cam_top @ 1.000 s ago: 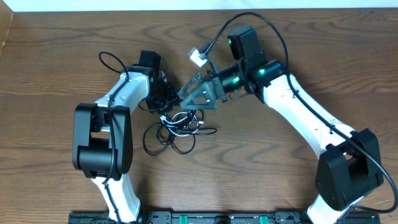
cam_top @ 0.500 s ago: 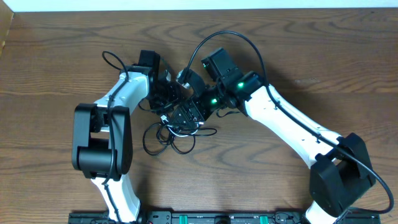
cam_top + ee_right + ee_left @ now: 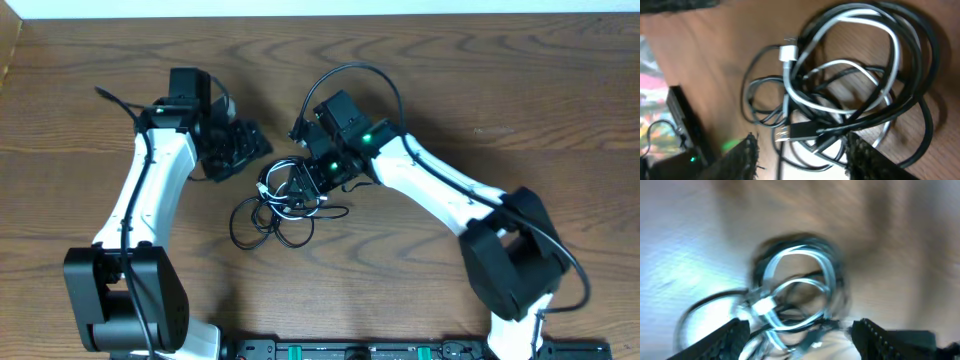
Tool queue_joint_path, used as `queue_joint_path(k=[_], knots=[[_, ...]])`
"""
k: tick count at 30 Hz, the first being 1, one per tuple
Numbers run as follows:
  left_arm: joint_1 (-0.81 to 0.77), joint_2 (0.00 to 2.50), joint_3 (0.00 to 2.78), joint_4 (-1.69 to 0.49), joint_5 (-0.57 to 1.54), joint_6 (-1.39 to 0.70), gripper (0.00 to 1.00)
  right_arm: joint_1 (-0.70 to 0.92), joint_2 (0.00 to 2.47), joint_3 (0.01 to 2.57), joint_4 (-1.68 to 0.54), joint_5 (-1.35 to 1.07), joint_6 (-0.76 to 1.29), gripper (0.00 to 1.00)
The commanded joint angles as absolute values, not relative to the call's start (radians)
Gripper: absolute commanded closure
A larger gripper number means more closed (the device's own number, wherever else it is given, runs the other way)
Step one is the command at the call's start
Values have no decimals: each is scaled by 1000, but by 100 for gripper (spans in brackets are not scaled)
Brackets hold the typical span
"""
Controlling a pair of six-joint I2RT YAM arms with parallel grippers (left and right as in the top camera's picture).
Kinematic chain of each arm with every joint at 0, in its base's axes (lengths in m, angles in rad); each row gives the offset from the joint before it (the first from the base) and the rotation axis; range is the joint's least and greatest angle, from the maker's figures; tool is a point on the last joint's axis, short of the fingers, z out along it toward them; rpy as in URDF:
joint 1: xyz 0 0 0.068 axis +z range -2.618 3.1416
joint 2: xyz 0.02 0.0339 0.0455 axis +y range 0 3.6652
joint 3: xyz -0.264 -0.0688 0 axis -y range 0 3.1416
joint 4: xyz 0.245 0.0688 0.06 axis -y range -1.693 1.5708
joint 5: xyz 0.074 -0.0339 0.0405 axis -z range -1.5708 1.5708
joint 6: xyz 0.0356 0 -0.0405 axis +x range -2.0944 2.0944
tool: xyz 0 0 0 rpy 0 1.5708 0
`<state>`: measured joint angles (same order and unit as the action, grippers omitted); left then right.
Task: Untangle cables
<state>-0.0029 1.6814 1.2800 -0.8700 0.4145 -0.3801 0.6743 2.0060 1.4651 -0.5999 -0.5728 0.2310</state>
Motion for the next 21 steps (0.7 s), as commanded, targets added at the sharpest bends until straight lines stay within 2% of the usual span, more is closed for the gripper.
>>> queue_joint_path(k=[1, 3, 6, 11, 16, 21], knots=[[2, 1687, 1260, -922, 228, -431, 28, 694, 2055, 1471, -587, -537, 254, 52], [2, 1687, 1243, -946, 223, -432, 29, 701, 2085, 1471, -585, -473, 255, 60], [1, 1687, 1216, -971, 223, -432, 29, 704, 2122, 1471, -602, -366, 273, 68], [1, 1687, 1158, -987, 223, -430, 29, 678, 2135, 1472, -654, -212, 337, 72], [1, 1687, 1087, -981, 224, -411, 47, 637, 2135, 1472, -655, -212, 337, 73], [1, 1687, 1051, -941, 339, -329, 48, 622, 2135, 1472, -654, -213, 336, 74]])
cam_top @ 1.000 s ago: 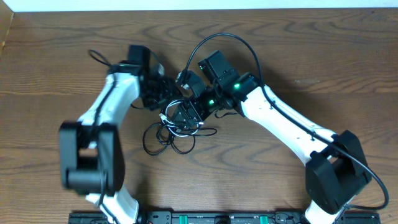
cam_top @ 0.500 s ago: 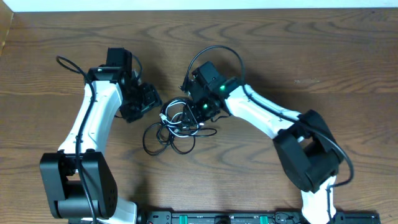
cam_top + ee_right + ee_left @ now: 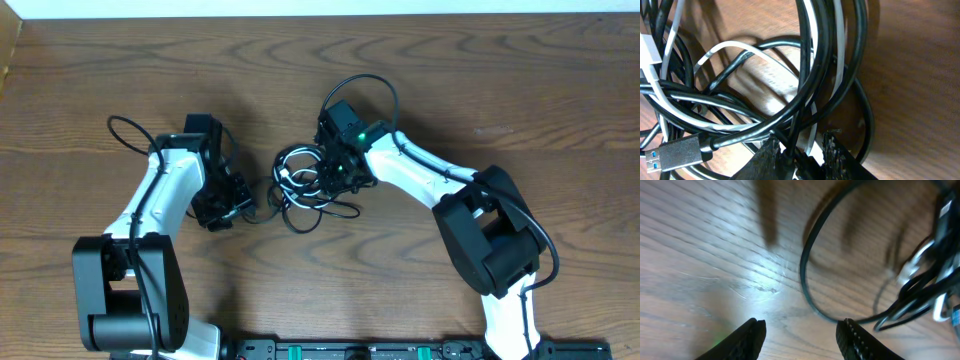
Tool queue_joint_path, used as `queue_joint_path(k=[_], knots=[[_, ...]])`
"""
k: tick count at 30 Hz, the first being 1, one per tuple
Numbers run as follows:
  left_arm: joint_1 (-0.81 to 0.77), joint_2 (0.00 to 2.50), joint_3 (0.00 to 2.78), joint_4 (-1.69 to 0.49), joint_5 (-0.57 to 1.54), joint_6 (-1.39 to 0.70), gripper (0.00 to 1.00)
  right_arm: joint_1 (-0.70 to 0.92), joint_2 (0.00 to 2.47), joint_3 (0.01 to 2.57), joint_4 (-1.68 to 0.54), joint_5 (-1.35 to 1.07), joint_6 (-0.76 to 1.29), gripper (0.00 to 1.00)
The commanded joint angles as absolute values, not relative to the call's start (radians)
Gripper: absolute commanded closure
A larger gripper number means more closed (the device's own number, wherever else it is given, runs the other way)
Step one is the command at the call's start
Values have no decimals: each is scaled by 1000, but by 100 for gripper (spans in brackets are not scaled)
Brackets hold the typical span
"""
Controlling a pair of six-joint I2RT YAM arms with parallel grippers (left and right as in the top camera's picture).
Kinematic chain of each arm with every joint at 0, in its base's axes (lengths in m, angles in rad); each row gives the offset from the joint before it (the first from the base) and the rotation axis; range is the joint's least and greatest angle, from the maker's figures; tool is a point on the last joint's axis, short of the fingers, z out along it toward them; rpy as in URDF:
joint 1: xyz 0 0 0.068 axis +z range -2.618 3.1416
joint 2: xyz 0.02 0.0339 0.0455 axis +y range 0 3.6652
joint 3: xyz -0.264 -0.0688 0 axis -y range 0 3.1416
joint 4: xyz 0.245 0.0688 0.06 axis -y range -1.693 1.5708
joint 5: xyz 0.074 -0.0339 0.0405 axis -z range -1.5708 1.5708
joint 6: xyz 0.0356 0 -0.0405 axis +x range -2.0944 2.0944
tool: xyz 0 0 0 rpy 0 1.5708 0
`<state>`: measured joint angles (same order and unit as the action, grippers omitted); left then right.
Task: Untangle cables
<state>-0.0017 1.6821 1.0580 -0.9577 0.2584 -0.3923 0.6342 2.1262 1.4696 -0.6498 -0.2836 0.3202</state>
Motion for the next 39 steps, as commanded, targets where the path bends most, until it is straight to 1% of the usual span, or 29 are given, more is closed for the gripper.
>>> queue_joint_path(k=[1, 4, 7, 10, 12, 14, 16, 23, 25, 27, 29, 33, 35, 37, 39], knots=[[1, 1687, 1052, -928, 366, -313, 48, 623, 2135, 1472, -654, -213, 336, 73], [1, 1686, 1052, -863, 417, -295, 48, 633, 2135, 1472, -654, -213, 336, 71], [1, 1686, 1052, -793, 439, -287, 48, 647, 2135, 1472, -637, -249, 302, 66], [1, 1686, 1052, -743, 442, -287, 48, 661, 2135, 1472, -605, -308, 245, 65], [1, 1687, 1052, -722, 441, -287, 49, 669, 2135, 1472, -589, -309, 245, 64], [1, 1687, 1052, -708, 442, -288, 52, 675, 2135, 1472, -580, -309, 245, 64], [-2, 1687, 1051, -704, 439, -288, 53, 677, 2135, 1472, -579, -309, 245, 63], [-43, 1687, 1051, -696, 372, -289, 54, 677, 2135, 1472, -579, -309, 245, 63], [-60, 1687, 1051, -689, 355, -293, 58, 677, 2135, 1472, -579, -309, 245, 63], [-75, 1689, 1051, -686, 314, -320, 59, 677, 2135, 1472, -579, -309, 245, 63], [-96, 1700, 1051, -687, 259, -338, 60, 677, 2135, 1472, -579, -309, 245, 63], [-109, 1724, 1051, -685, 234, -338, 60, 677, 2135, 1472, -579, -309, 245, 62], [-109, 1732, 1051, -678, 221, -338, 65, 677, 2135, 1472, -579, -309, 245, 62], [-109, 1732, 1051, -670, 219, -338, 68, 677, 2135, 1472, -579, -308, 245, 62], [-109, 1732, 1051, -665, 219, -338, 76, 677, 2135, 1472, -579, -306, 245, 62]])
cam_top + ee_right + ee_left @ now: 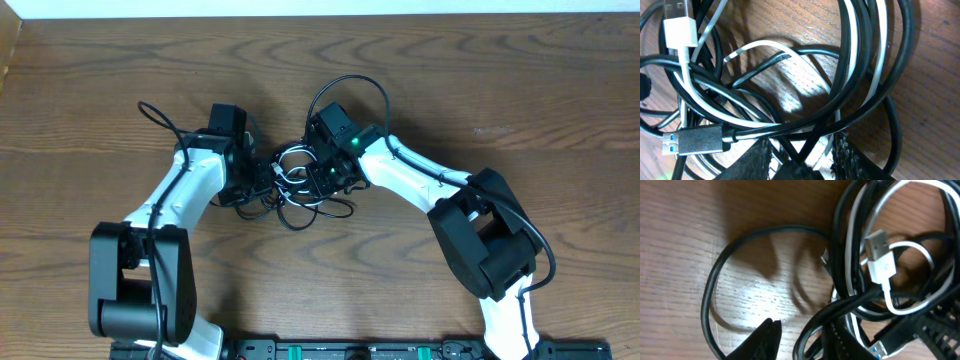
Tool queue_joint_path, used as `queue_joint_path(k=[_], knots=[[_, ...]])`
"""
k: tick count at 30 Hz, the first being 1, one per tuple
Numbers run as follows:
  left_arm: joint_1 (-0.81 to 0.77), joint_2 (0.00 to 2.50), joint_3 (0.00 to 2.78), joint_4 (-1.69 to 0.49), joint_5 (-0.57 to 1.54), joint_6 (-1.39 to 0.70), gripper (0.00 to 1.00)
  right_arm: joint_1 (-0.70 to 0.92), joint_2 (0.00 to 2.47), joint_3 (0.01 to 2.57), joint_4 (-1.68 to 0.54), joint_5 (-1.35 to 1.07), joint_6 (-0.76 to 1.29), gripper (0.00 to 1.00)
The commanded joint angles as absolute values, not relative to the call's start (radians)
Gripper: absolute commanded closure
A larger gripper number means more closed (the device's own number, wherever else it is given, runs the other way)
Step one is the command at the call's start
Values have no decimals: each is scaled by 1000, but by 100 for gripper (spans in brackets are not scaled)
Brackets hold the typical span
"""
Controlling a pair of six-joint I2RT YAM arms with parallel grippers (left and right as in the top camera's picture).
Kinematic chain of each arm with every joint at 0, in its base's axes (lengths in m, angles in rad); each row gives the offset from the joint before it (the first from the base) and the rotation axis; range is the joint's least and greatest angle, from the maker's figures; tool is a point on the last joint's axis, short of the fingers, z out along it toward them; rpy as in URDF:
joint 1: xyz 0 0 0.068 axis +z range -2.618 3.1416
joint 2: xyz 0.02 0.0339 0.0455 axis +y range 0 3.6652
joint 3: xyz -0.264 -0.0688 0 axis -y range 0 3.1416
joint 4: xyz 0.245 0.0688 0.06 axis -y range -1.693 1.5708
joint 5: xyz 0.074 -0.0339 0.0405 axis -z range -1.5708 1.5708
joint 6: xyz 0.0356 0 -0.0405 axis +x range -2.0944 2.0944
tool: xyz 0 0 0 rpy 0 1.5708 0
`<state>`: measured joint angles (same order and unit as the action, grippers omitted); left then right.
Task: Untangle cables
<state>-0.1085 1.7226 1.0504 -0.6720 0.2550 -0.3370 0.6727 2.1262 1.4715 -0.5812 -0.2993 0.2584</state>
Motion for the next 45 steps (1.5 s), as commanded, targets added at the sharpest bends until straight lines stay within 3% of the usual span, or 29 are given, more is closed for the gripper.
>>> queue_joint_path(k=[1, 2, 3, 9, 17, 28, 39, 45], knots=[[-109, 1732, 1051, -665, 219, -337, 81, 677, 2135, 1472, -579, -305, 245, 62], [-109, 1732, 1051, -666, 219, -337, 92, 677, 2135, 1472, -579, -305, 245, 61], [-109, 1732, 1051, -667, 219, -337, 92, 677, 2135, 1472, -579, -305, 245, 60], [-108, 1732, 1051, -656, 218, -293, 92, 640, 2099, 1472, -590, -339, 243, 44], [-108, 1731, 1051, -602, 219, -253, 93, 594, 2020, 1472, -514, -475, 201, 36], [-108, 1603, 1052, -490, 320, -180, 92, 569, 2014, 1472, -494, -370, 242, 25], [-108, 1357, 1051, -402, 470, -30, 93, 568, 2014, 1472, -513, -144, 360, 26], [-108, 1331, 1051, -365, 575, -30, 93, 570, 2014, 1472, -511, -161, 367, 26]])
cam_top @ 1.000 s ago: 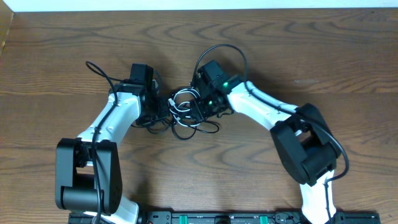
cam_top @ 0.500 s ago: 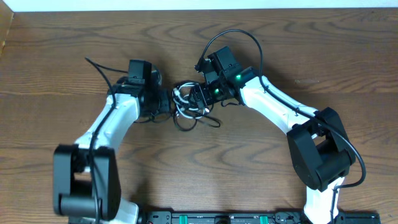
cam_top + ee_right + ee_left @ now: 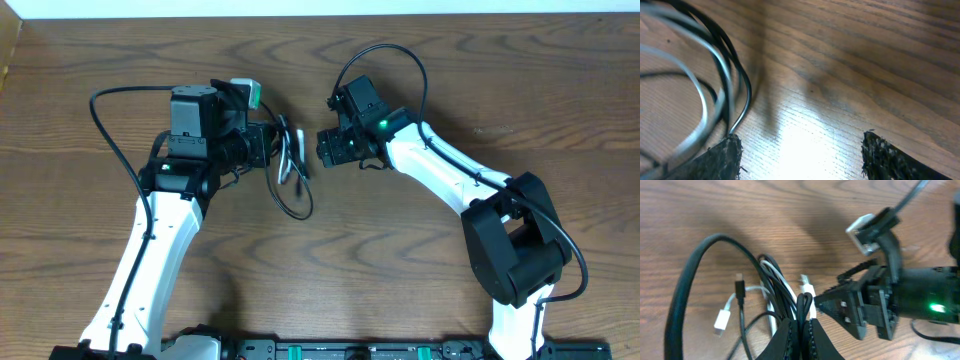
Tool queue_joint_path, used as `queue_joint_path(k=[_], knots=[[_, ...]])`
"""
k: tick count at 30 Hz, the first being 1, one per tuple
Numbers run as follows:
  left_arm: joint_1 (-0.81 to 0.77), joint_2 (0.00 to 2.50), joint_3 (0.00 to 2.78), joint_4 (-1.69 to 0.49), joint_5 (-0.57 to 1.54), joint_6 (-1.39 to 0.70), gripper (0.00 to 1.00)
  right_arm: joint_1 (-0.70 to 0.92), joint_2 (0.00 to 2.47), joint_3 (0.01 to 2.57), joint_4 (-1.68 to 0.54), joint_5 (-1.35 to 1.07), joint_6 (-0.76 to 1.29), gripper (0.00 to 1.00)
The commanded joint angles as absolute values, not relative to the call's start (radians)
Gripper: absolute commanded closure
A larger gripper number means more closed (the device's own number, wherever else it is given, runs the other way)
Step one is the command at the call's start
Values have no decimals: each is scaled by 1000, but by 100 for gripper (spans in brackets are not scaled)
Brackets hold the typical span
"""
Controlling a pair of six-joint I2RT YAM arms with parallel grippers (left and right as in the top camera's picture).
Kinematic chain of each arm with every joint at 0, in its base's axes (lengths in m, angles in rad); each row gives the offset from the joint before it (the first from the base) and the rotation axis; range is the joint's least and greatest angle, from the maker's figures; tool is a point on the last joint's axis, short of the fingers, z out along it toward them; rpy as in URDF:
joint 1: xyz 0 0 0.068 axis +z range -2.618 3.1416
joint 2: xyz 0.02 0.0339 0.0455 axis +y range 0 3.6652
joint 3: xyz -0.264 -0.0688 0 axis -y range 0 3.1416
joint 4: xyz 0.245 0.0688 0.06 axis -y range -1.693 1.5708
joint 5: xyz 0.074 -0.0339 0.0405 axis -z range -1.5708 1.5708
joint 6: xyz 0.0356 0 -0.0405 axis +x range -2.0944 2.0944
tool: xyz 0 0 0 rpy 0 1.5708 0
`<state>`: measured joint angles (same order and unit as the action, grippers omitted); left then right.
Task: Untangle cables
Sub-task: 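Lift the bundle with both grippers, holding it between them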
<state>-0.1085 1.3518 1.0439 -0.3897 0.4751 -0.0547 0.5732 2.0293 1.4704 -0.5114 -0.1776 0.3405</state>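
Note:
The cable bundle (image 3: 290, 165), black and white strands together, hangs from my left gripper (image 3: 272, 140), and one black loop (image 3: 297, 205) droops toward the table. In the left wrist view the left gripper (image 3: 801, 322) is shut on black strands. White plugs (image 3: 722, 320) and a small black plug (image 3: 740, 286) dangle to its left. My right gripper (image 3: 328, 148) stands open just right of the bundle, holding nothing. In the right wrist view the right gripper (image 3: 800, 150) shows bare wood between its wide-set fingers (image 3: 722, 157), with blurred cables (image 3: 715, 75) off to the left.
A brown wooden table (image 3: 450, 270) spreads all round. The black supply cable of the right arm (image 3: 385, 55) arcs above its wrist, and that of the left arm (image 3: 110, 100) curves out to the left. The table's back edge (image 3: 320, 15) runs along the top.
Both grippers were in the tangle on the table. Now the left is shut on the bundle and holds it up further left, while the right has let go and stands wide open beside it.
First both grippers were open, the left beside the tangle and the right over it. Then the right had black strands between its narrowed fingers while the left was by a stray loop. Later both were in the tangle. Now only the left holds it.

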Motion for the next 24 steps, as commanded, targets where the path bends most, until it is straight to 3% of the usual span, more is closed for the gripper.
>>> queue_joint_path(k=[1, 4, 14, 24], knots=[[-108, 1332, 1051, -359, 576, -30, 93, 569, 2014, 1472, -506, -176, 367, 25], [-107, 1333, 1051, -358, 570, -30, 93, 555, 2014, 1472, -495, -257, 366, 21], [-107, 1338, 1051, -391, 579, -17, 93, 451, 2014, 1472, -463, -608, 297, 20], [-107, 1401, 1050, -393, 743, 11, 93, 399, 2014, 1472, -395, -1036, 254, 20]])
